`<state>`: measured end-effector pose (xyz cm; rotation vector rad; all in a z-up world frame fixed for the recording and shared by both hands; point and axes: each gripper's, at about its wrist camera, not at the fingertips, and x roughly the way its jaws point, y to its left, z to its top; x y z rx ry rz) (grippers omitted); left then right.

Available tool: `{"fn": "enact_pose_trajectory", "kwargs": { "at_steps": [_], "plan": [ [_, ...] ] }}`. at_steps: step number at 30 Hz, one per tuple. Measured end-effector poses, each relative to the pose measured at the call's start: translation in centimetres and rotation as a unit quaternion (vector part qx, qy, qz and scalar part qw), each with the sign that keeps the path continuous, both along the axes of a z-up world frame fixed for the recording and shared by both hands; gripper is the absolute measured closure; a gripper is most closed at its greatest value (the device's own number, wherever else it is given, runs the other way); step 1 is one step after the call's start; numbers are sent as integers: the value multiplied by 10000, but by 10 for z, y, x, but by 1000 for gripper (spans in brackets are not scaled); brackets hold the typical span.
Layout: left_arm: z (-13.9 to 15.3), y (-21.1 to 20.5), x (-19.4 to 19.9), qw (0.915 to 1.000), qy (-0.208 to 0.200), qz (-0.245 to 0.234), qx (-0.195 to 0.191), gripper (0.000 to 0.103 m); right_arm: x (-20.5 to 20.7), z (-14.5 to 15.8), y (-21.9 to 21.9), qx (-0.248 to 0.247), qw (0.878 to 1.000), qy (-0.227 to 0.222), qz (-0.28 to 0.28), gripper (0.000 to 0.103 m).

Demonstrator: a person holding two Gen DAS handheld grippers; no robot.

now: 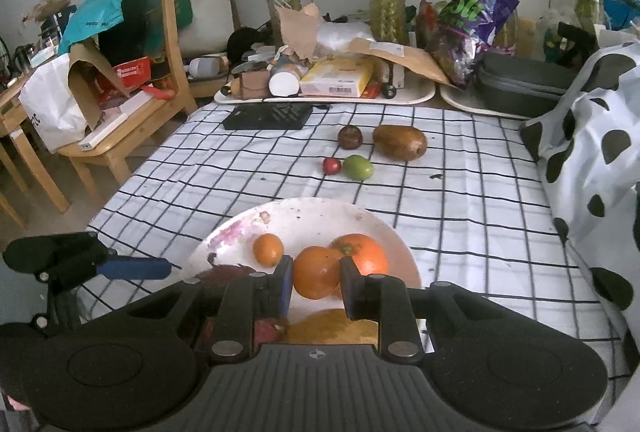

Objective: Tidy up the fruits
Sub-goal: 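Lower the dragon fruit onto the plate with left tool while right tool places the orange, then open both tools and lift them away from the plate toward the remaining fruits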

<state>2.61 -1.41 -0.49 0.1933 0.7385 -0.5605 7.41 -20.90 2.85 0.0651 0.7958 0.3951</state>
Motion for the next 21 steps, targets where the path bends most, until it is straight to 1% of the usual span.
{"fn": "enact_pose_trajectory", "kwargs": {
  "at_steps": [6,7,8,9,10,11,13,15,17,20,21],
  "plan": [
    [0,8,0,9999,15,22,-99,25,10,-2,12,106,9999,95,22,77],
    [0,9,0,9999,25,23,-113,25,12,-2,13,121,9999,106,22,75],
    [0,10,0,9999,29,24,-120,25,13,-3,13,143,9998,129,22,63],
    [0,11,0,9999,26,28,-122,25,14,-3,13,188,9997,126,14,54],
    [0,11,0,9999,19,28,-120,25,13,-1,13,237,9997,79,-2,39],
    [1,10,-1,9999,3,30,-122,25,11,0,12,268,9996,-1,-27,29],
    [3,10,-1,9999,-41,52,-125,25,7,4,10,296,9994,-147,-44,25],
    [5,12,-1,9998,-87,99,-167,25,4,6,8,305,9994,-174,-58,18],
    [7,14,-1,9995,-113,184,-214,25,0,6,5,213,9995,-209,-88,8],
    [11,19,-1,9989,-139,342,-285,25,-5,5,-1,35,9995,-234,-224,0],
    [12,20,0,9987,-151,397,-297,25,-7,5,-3,-3,9994,-214,-283,0]
  ]
}}
